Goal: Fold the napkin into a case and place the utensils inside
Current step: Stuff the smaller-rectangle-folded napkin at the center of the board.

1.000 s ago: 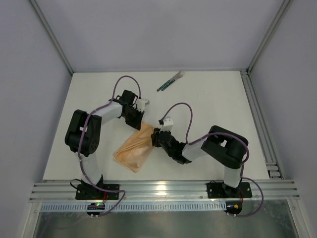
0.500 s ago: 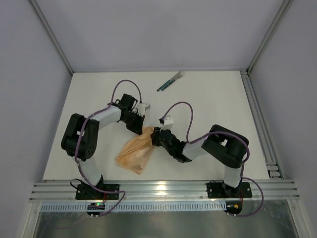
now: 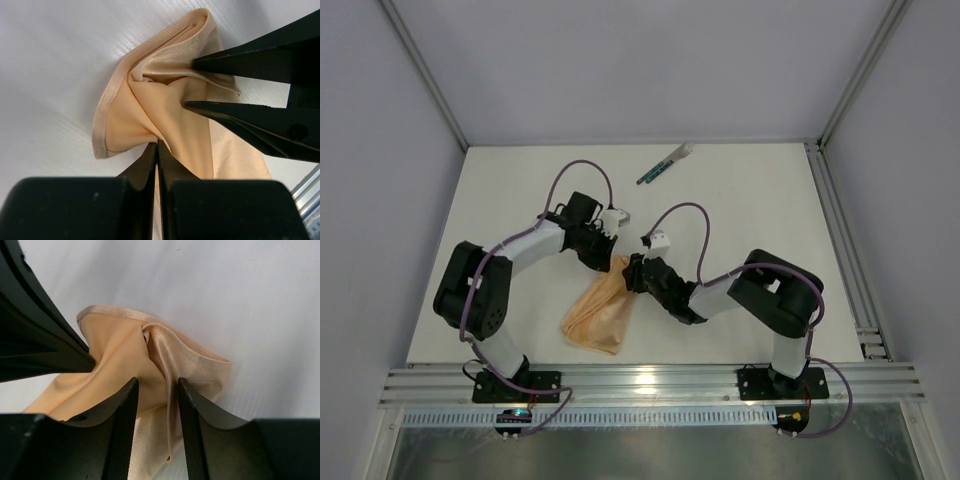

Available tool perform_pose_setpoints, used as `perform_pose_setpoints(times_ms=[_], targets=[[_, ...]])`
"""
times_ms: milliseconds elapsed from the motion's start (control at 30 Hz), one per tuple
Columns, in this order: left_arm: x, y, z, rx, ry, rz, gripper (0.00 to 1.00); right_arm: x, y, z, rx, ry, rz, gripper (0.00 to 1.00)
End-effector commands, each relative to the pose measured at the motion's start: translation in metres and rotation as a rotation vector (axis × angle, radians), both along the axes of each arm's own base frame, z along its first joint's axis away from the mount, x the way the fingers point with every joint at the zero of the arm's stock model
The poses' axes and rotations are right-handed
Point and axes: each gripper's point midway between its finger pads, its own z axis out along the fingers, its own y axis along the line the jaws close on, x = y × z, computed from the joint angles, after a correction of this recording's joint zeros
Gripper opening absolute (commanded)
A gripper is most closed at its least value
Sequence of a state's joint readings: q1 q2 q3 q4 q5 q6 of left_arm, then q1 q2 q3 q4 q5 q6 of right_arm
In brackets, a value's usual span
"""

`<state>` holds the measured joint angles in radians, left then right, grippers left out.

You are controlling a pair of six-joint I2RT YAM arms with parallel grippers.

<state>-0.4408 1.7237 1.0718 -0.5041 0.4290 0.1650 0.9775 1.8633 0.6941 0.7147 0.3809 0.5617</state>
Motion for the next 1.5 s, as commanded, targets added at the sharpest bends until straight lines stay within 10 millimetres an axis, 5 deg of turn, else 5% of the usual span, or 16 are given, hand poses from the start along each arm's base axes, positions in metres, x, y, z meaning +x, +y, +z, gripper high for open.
perform_pose_setpoints(times_ms=[0,267,700,1067,1467], targets=[[0.026,0.005,0.027,0.009,-0.172,0.05,0.0,-0.039,-0.043,-0.077,-0.231,0.222,0.028,0.42],[0.015,-0.004,0.034,-0.05,-0.167,-0.002,0.0,-0.037,-0.036,-0.072,-0.218,0.224,0.049,0.42],[-0.027,-0.029,-0.004,-0.012,-0.051,-0.214,0.0,-0.036,-0.032,-0.07,-0.07,0.313,0.049,0.42],[-0.018,-0.024,-0.019,0.067,-0.01,-0.18,0.0,-0.037,-0.038,-0.049,0.037,0.319,0.037,0.42],[-0.018,-0.028,-0.018,0.063,-0.018,-0.188,0.0,-0.039,-0.054,-0.027,-0.045,0.242,0.079,0.42]])
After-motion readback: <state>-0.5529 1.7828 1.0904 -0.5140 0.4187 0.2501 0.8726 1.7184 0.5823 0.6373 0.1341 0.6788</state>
